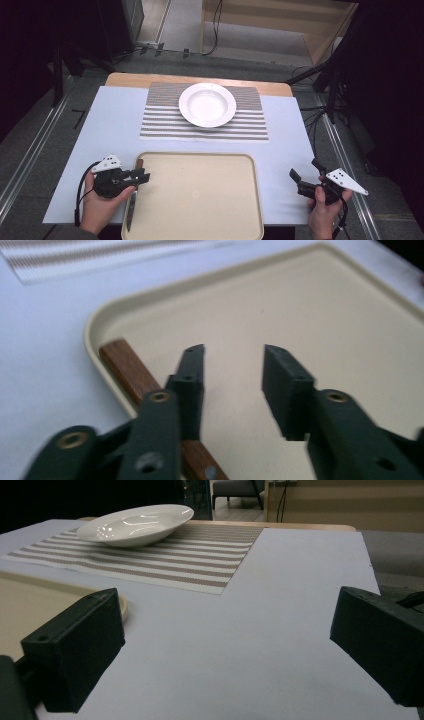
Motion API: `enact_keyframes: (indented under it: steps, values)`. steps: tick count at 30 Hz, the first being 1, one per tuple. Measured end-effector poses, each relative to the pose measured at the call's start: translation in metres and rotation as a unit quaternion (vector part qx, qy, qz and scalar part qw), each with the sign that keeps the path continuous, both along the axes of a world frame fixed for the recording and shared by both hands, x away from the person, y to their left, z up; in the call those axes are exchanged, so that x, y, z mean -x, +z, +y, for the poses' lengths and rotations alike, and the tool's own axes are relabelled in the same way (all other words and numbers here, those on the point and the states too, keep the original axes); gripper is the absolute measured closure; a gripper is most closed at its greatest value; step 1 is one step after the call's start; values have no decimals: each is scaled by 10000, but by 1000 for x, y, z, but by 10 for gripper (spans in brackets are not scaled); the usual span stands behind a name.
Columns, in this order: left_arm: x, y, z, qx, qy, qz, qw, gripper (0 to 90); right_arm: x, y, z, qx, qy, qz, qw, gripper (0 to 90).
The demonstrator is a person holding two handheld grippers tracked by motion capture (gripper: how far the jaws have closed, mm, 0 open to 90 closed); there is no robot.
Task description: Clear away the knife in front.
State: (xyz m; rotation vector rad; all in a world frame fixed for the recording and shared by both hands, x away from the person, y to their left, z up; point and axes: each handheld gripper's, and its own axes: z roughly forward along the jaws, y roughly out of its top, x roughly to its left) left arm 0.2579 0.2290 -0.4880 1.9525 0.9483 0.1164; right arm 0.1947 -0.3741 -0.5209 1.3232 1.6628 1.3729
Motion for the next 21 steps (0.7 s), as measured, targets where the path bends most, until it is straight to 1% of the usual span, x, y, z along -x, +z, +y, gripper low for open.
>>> enact_keyframes:
  steps: [2,3,4,5,8,9,11,13,15,16,17,19,21]
  values:
    - [0,1,5,201,97,-199,9996,475,0,0,1,13,5,39,10000,0]
    - [0,1,7,269,153,-242,9992,445,0,0,1,17,9,43,10000,0]
    - [0,1,8,289,201,-272,9990,402,0,0,1,33,15,47,10000,0]
    - [0,1,10,306,235,-293,9988,344,-1,0,2,41,8,54,10000,0]
    - [1,3,17,487,299,-416,9975,257,-1,0,2,80,10,55,10000,0]
    - [1,5,19,515,277,-466,9972,240,-2,0,3,86,9,61,9999,0]
    - [2,6,23,609,268,-549,9963,166,-2,0,3,90,10,95,9999,0]
    - [3,7,27,700,191,-625,9954,97,-2,0,3,99,18,87,9999,0]
    - [5,9,30,673,143,-753,9948,55,-3,0,3,105,18,86,9999,0]
    - [6,9,32,683,80,-801,9944,9,-3,0,3,98,27,79,9999,0]
    - [6,11,34,718,80,-876,9935,0,-3,0,3,109,30,72,9999,0]
    - [7,13,38,786,128,-930,9925,0,-3,0,3,121,36,63,9999,0]
    - [7,14,42,774,189,-1016,9916,0,-2,0,3,123,37,61,9999,0]
